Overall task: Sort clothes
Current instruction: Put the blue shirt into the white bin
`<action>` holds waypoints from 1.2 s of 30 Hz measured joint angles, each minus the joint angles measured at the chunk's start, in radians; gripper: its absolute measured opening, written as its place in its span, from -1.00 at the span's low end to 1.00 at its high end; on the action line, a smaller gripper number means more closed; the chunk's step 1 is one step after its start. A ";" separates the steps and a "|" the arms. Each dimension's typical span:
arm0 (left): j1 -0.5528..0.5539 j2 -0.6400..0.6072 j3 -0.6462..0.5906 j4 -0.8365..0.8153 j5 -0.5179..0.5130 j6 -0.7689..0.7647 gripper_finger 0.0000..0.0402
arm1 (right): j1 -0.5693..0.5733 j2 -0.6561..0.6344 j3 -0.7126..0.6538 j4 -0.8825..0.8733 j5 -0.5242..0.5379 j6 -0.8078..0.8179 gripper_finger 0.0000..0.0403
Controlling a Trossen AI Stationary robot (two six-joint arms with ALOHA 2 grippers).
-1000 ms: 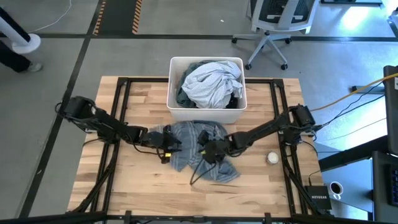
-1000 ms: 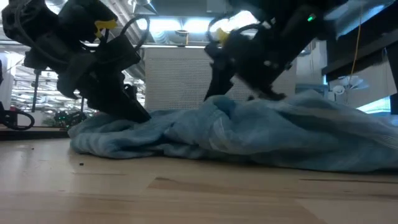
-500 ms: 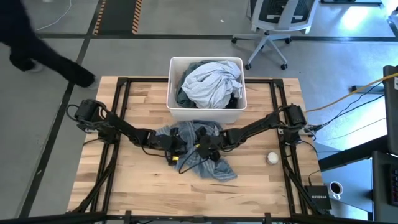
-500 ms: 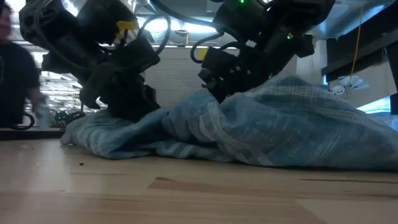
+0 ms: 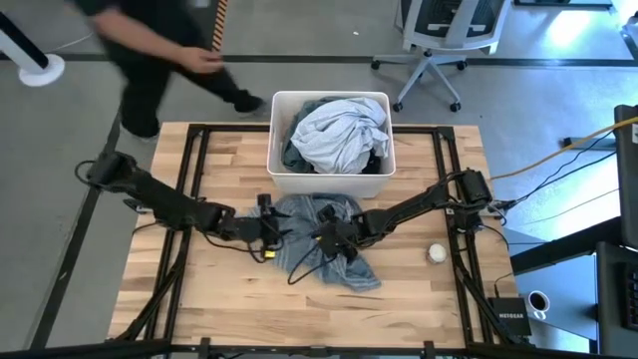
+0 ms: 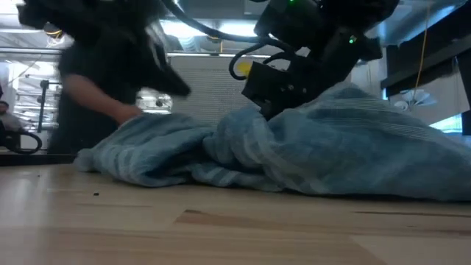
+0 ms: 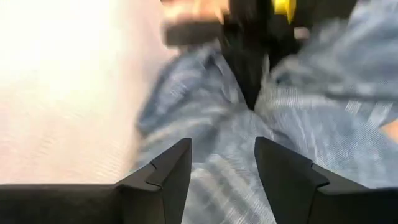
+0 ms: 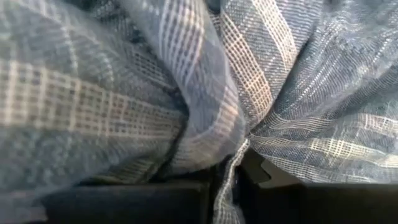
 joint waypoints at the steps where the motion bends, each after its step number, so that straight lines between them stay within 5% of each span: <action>1: -0.008 -0.034 0.002 -0.010 -0.012 0.006 -0.15 | 0.008 -0.003 0.007 -0.024 0.016 0.004 -0.85; 17: 0.075 -0.529 0.002 0.057 -0.120 0.268 -0.15 | 0.074 -0.148 0.104 -0.251 0.080 0.018 -0.94; 24: 0.088 -0.545 0.002 -0.036 -0.118 0.192 -0.15 | 0.045 -0.295 0.105 -0.248 -0.050 -0.038 -0.94; 36: 0.093 -0.546 0.002 -0.061 -0.117 0.125 -0.15 | -0.019 -0.522 0.346 -0.138 0.143 -0.283 -0.94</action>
